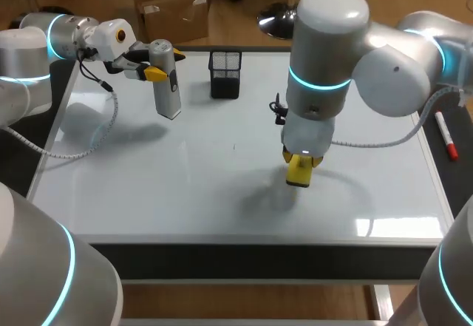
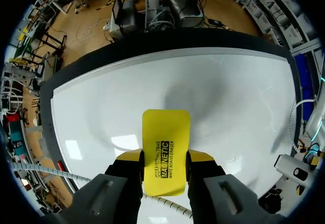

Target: Pick up the inspection probe, press it on each red-marked spot on the whiteboard one by one, put down the probe, pick up the eraser, and wipe off all the red marks.

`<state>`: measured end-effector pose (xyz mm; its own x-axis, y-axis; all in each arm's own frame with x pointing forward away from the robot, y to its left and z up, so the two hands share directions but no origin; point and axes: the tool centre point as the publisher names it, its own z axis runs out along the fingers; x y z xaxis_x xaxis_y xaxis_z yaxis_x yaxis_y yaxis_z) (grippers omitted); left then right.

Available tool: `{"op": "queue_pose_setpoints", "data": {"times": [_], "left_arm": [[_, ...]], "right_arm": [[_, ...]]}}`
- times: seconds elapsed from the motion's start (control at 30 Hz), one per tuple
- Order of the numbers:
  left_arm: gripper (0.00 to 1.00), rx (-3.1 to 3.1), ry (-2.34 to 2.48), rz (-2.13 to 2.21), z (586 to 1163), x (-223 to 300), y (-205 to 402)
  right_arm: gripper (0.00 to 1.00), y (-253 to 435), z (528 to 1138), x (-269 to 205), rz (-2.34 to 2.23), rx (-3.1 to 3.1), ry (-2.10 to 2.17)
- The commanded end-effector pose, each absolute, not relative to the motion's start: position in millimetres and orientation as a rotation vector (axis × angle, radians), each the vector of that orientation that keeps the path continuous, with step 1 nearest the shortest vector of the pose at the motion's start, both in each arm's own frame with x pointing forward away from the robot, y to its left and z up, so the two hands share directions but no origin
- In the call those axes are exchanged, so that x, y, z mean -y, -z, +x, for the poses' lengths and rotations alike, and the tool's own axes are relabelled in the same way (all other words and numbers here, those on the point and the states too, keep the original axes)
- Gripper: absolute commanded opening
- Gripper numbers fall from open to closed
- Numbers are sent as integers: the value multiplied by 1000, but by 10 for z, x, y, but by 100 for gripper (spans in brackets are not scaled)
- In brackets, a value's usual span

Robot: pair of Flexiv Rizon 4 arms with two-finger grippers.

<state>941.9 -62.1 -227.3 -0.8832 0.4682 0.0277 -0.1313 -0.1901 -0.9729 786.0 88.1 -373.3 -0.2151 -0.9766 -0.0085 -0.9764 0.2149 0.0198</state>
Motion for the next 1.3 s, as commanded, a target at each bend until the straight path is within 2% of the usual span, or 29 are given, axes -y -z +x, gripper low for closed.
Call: {"op": "queue_pose_setpoints", "data": {"times": [0.03,0.8,1.3], "left_arm": [[0,1693,-2120,-391,9424,617,2256],[0,1693,-2120,-391,9424,617,2256],[0,1693,-2120,-391,9424,617,2256]], "right_arm": [[0,3619,7901,-836,1999,2411,59],[0,3523,7911,-805,2015,2405,66],[0,3491,8857,-720,2129,2337,75]]}}
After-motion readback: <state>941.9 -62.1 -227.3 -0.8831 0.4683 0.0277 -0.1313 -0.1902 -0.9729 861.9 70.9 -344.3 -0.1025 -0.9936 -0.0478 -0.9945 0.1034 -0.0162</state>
